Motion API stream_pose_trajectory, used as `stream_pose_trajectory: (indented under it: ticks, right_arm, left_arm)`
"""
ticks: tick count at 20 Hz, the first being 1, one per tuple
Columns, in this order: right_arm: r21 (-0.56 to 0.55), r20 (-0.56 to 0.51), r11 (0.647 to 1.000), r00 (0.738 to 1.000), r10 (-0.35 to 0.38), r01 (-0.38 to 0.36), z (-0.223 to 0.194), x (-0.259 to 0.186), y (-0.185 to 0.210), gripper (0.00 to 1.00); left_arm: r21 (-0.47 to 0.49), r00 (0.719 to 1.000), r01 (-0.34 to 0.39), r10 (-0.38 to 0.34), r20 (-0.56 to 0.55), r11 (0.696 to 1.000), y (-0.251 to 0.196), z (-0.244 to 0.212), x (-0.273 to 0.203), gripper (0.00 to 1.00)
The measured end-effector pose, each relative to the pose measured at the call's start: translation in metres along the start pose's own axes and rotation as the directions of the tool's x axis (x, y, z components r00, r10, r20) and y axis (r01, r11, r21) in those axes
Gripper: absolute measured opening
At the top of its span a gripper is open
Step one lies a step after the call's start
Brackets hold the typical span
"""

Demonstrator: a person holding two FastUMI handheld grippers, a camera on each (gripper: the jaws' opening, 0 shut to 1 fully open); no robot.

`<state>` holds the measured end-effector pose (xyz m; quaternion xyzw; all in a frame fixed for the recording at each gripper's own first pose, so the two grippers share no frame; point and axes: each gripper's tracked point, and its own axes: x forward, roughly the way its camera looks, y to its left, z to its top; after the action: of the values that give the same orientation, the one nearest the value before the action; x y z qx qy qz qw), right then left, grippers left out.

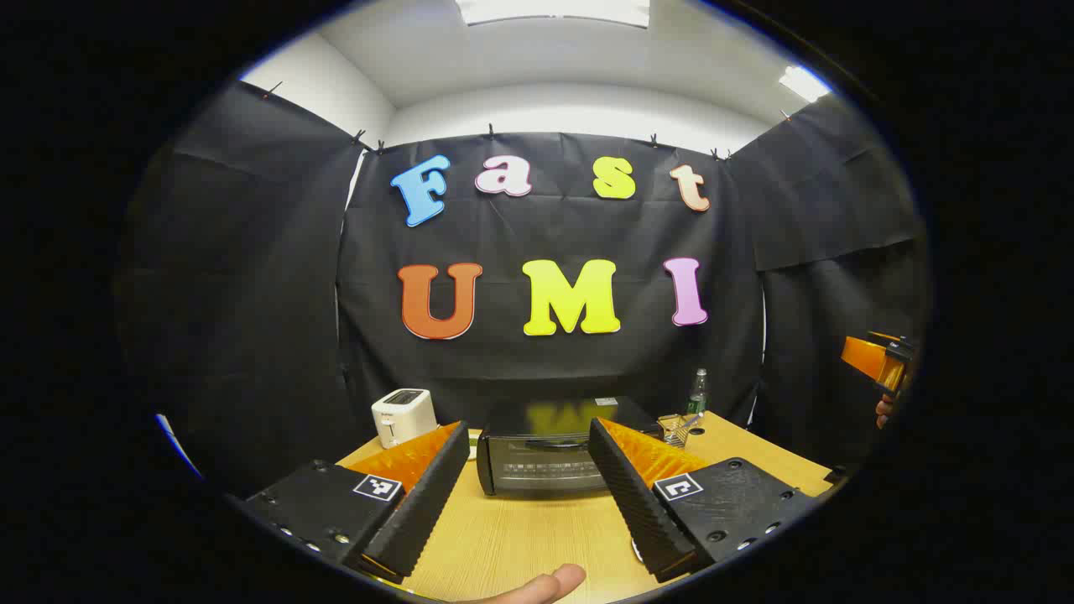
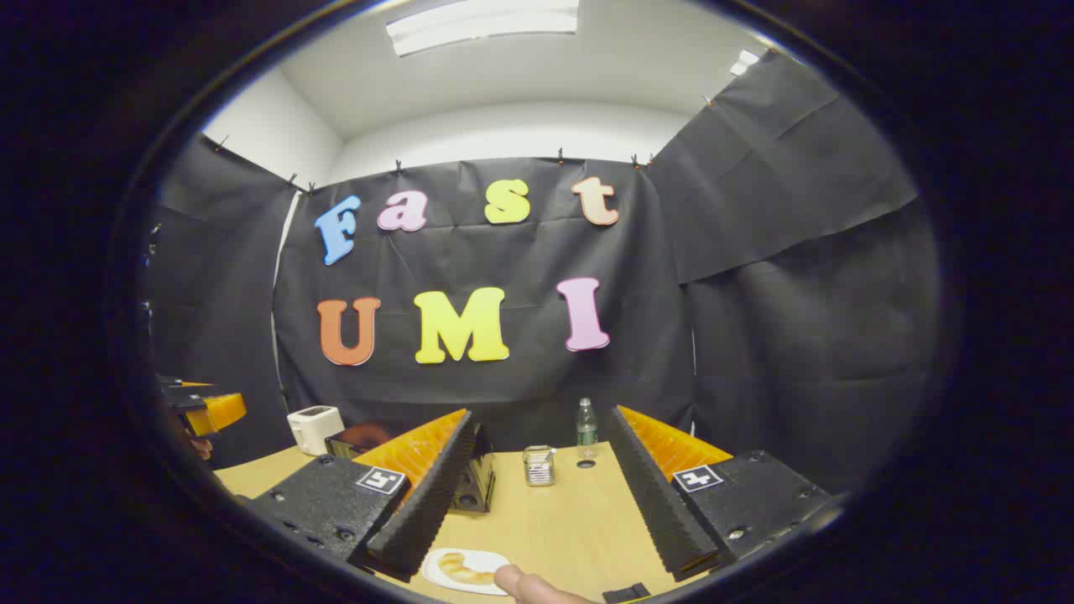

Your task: Open the electric oven with the left hand, put the food in, and close the electric oven.

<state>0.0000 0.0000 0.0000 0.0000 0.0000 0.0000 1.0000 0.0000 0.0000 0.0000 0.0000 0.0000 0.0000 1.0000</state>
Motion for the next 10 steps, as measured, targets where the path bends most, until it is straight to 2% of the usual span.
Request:
stream_pose_trajectory:
  ticks: [4, 10]
  right_arm:
    - [-0.003, 0.024, 0.999, 0.999, -0.049, 0.049, 0.008, 0.002, -0.020, 0.99]
    - [-0.024, -0.015, 1.000, 1.000, -0.015, 0.015, 0.003, 0.004, -0.020, 0.99]
  left_arm:
    - [0.015, 1.000, 0.014, -0.014, 0.004, 1.000, -0.011, 0.004, 0.003, 0.94]
    - [0.031, 0.999, 0.039, -0.039, 0.018, 0.999, -0.023, 0.008, 0.009, 0.95]
